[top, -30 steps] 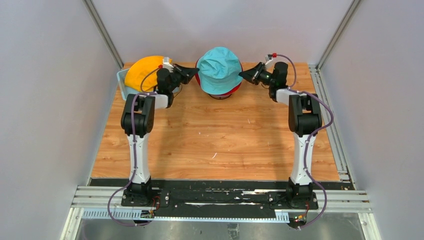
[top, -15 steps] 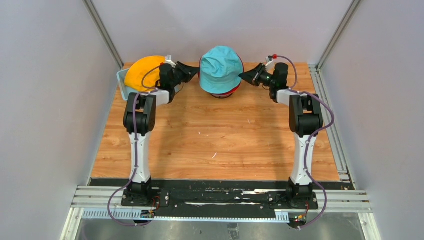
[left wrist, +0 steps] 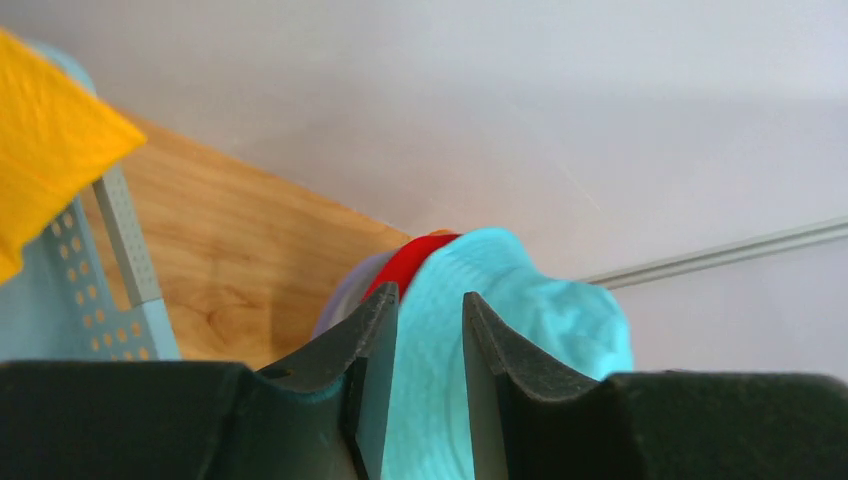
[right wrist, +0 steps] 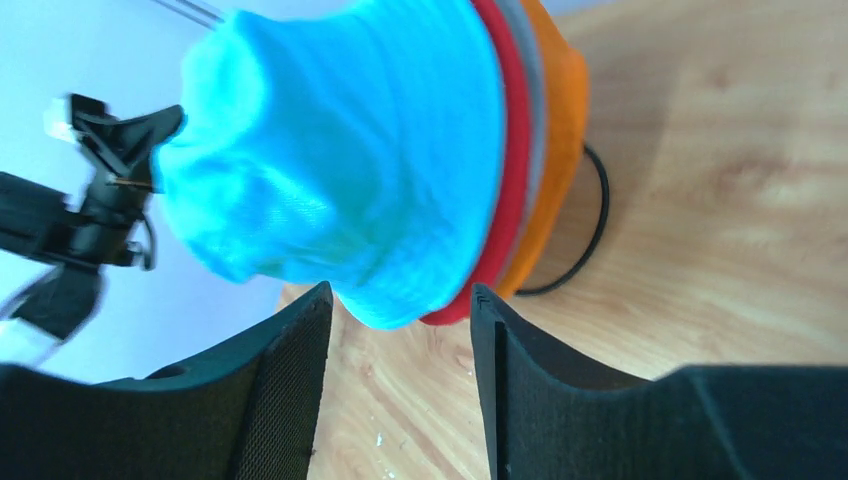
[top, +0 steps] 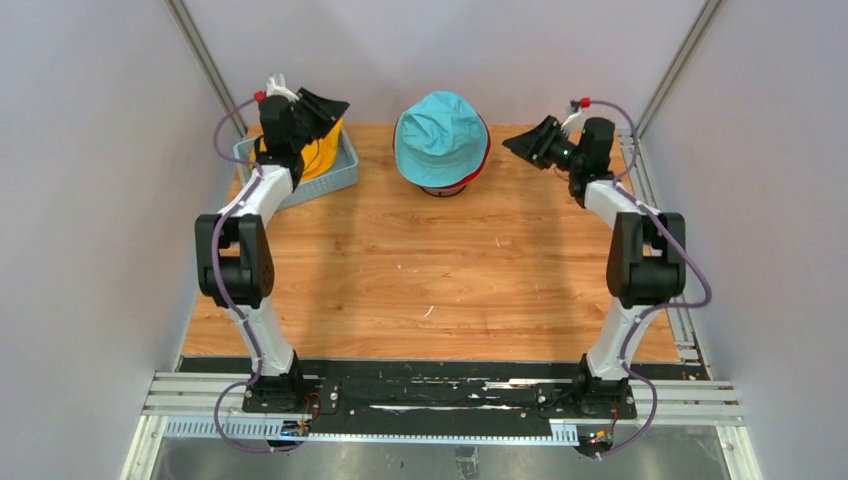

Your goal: Stack the hats

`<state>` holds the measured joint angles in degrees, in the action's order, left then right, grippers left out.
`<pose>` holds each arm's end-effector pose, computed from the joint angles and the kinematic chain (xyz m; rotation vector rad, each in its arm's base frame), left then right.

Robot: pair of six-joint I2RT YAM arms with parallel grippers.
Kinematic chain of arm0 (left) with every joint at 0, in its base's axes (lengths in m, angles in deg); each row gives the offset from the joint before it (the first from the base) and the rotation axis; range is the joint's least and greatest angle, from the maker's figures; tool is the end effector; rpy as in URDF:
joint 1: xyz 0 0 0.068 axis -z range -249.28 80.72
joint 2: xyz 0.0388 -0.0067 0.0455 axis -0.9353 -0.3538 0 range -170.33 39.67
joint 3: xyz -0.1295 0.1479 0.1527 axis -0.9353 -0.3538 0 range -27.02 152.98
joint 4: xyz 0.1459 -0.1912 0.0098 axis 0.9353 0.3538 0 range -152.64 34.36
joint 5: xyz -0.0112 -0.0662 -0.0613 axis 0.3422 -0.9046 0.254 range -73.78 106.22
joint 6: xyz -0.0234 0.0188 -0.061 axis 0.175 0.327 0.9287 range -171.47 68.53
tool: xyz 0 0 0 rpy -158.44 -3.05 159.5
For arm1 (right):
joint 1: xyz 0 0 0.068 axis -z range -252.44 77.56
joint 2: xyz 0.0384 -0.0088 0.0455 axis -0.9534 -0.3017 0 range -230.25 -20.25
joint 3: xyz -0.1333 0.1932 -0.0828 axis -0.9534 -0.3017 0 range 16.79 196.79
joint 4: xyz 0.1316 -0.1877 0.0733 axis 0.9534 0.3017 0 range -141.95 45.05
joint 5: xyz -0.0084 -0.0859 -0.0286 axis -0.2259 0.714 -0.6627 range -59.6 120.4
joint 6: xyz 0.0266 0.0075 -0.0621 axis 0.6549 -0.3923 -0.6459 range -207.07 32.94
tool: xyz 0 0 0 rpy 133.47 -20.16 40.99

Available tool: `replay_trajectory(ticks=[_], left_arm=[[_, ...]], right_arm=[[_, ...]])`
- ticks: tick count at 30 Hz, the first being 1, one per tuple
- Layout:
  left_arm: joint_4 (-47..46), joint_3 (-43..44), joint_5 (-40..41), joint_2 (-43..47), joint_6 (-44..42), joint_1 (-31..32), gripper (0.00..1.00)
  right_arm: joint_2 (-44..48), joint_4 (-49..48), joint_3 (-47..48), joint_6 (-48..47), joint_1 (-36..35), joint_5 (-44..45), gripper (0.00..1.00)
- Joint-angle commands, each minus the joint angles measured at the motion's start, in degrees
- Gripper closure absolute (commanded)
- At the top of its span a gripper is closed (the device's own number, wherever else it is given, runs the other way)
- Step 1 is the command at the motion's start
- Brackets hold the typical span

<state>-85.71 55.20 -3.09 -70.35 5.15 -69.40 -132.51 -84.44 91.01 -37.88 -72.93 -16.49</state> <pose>0.4520 -0.0170 0.2771 -0.5841 1.6525 -1.0141 0.4334 0.0436 0.2341 0.0908 1.8147 1.3100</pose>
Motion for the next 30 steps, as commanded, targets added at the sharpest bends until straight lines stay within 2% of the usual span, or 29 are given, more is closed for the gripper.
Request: replay_trajectory(ticks=[1, 4, 7, 10, 14, 16, 27, 30], left_arm=[[20.6, 5.5, 10.5, 7.1, -14.9, 1.0, 0.64], [36.1, 11.8, 22.6, 6.4, -23.3, 1.4, 0.63], [45.0, 17.9, 30.2, 1.8, -27.4, 1.1, 0.61], [50.7, 25.4, 32.6, -4.9, -30.2, 1.0, 0.58], [57.8, 36.8, 32.5, -14.8, -33.0, 1.5, 0.58], [58.4, 39.0, 34.6, -17.8, -34.2, 1.9, 0.58], [55.9, 38.4, 41.7, -23.4, -37.8, 1.9, 0.57], [55.6, 39.2, 42.7, -24.8, -38.4, 1.6, 0.45]], right_arm=[[9.5, 16.2, 5.0, -17.4, -0.8, 5.3, 0.46], [11.8, 22.1, 7.9, -21.7, -2.4, 5.9, 0.45], [12.7, 27.7, 11.8, -25.7, -4.5, 6.4, 0.44], [12.8, 31.7, 14.7, -29.2, -6.4, 7.3, 0.43], [13.1, 31.1, 14.1, -29.1, -7.0, 6.6, 0.43], [13.2, 31.0, 13.7, -29.2, -7.1, 6.2, 0.43], [14.2, 30.4, 11.4, -29.1, -7.0, 4.9, 0.44], [14.4, 29.9, 11.1, -28.8, -7.0, 4.5, 0.44]])
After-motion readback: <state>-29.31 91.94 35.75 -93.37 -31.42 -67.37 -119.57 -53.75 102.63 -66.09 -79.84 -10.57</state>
